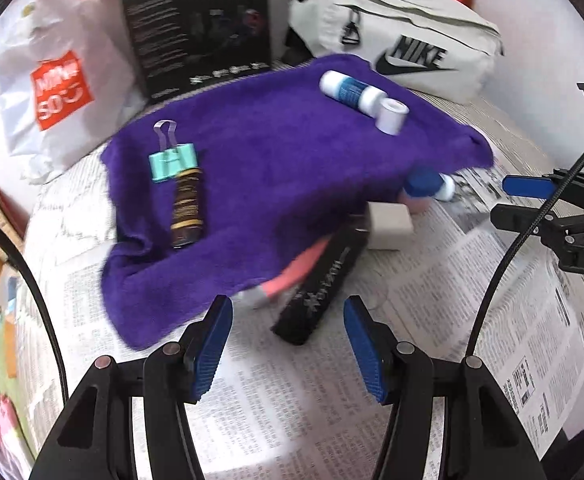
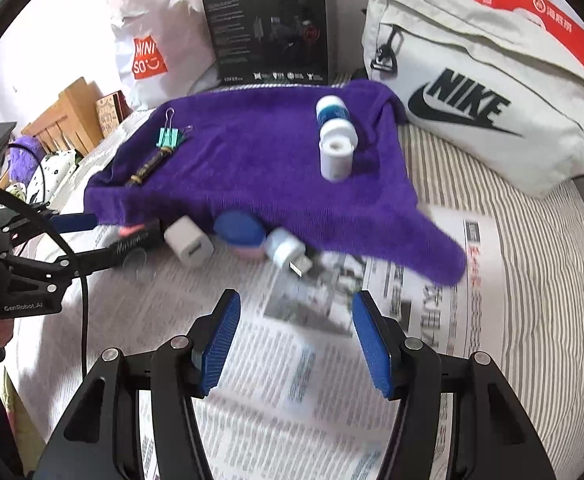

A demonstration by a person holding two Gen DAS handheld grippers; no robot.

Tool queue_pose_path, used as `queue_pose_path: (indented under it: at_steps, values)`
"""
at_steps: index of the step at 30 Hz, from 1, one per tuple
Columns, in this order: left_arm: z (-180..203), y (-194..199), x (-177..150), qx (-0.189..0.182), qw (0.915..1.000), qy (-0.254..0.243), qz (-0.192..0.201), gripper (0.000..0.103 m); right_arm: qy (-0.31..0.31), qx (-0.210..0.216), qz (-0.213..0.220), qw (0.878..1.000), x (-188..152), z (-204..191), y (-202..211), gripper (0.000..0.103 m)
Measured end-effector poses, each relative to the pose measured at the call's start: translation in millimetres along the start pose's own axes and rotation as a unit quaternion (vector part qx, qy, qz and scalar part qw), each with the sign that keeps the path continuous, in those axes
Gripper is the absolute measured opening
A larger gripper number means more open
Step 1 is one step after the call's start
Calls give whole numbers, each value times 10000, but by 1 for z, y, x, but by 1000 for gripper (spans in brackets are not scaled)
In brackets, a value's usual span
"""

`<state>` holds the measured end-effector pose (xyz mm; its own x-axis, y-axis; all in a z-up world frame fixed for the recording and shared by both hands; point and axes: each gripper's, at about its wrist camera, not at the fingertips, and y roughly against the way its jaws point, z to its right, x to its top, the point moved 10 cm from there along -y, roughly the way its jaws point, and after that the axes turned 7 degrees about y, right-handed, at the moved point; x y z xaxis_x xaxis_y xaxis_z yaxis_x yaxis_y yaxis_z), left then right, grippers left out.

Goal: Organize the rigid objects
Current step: 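Open the left gripper to release the tube and lift both grippers away, then grasp the black 'Horizon' tube on the newspaper with the left gripper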

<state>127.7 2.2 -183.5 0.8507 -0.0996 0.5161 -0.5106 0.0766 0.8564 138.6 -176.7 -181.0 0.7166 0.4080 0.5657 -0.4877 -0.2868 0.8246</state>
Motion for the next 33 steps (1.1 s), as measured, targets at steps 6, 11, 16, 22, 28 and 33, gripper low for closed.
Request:
queue_pose_path:
  at_steps: [6, 11, 16, 22, 28, 33]
  values:
    - [5, -14, -2, 64, 9994, -311, -131, 47, -205, -24, -89, 9997, -16, 8, 1, 58]
    - [11, -17, 0, 74, 9984, -541, -162, 46, -316, -18, -182, 9993, -24, 13, -5, 58]
    - [25, -22, 3, 9, 9966, -787, -236, 36, -323, 31, -262, 9991, -27, 12, -12, 58]
    - [23, -20, 0, -232, 9977, -567, -298, 25, -297, 54, -259, 9992, -27, 11, -14, 58]
    - [-7, -7, -23, -246, 9991, -17, -351, 24, -329, 74, -270, 9991, -28, 13, -15, 58]
    - [-27, 1, -37, -218, 9985, 371, -331, 24, -318, 87, -256, 9991, -29, 11, -16, 60]
